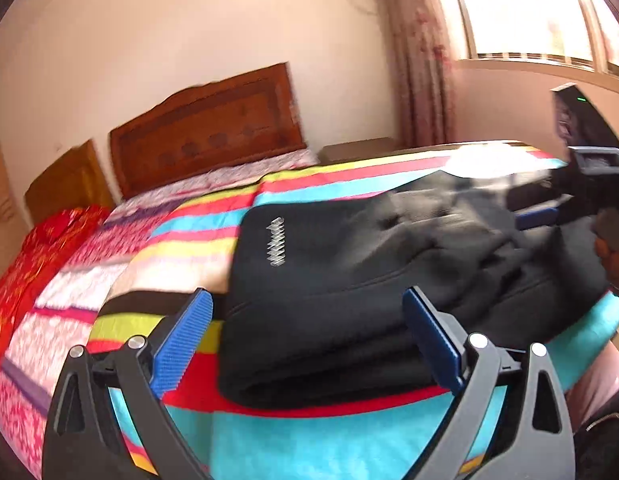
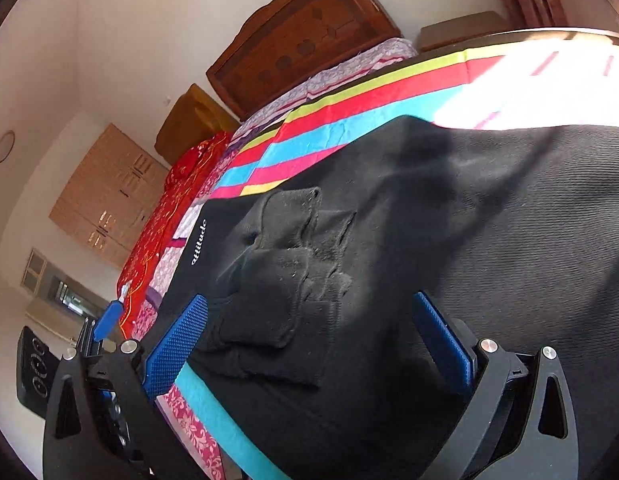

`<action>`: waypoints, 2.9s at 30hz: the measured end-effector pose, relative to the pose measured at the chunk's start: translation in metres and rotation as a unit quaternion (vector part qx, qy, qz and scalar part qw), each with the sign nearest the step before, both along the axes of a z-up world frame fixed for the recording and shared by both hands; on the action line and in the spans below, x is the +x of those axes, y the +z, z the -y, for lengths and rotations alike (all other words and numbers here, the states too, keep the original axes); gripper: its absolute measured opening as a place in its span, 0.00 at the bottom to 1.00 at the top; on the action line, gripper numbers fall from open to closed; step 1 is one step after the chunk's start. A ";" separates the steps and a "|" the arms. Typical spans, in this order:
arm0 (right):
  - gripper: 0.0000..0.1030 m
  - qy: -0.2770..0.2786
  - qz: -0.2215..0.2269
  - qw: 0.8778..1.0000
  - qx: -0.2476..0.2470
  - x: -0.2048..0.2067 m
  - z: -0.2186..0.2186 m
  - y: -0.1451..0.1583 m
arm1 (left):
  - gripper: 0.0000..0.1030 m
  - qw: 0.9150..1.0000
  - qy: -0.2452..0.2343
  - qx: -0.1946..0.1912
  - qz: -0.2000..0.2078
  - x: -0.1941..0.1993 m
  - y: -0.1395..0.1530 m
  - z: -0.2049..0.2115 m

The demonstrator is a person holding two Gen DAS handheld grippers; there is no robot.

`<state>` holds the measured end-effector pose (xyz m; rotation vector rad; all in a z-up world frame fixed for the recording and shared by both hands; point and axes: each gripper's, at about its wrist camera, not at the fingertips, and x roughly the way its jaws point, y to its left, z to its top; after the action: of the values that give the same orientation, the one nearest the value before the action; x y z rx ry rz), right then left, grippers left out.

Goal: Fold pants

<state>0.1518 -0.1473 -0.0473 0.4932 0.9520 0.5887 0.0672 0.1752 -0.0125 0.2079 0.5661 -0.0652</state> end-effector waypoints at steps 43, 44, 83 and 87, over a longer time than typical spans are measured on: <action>0.18 -0.025 0.031 0.998 -0.044 -0.022 -0.022 -0.003 | 0.93 1.000 0.007 -0.019 0.008 -0.014 0.007 -0.021; 0.19 -0.024 0.018 0.998 -0.055 -0.021 -0.022 -0.013 | 0.94 0.999 0.000 -0.033 0.009 -0.013 0.014 -0.022; 0.82 -0.322 0.047 0.946 0.006 -0.161 0.242 0.034 | 0.98 0.981 0.034 -0.068 -0.179 0.156 -0.041 0.029; 0.82 -0.335 -0.011 0.942 -0.006 -0.168 0.271 0.001 | 0.99 0.981 0.038 -0.063 -0.182 0.157 -0.041 0.031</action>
<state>-0.0162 -0.4181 -0.0463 0.7678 0.7423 -0.0407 0.2240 0.1441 -0.0538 0.0499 0.9304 -0.0648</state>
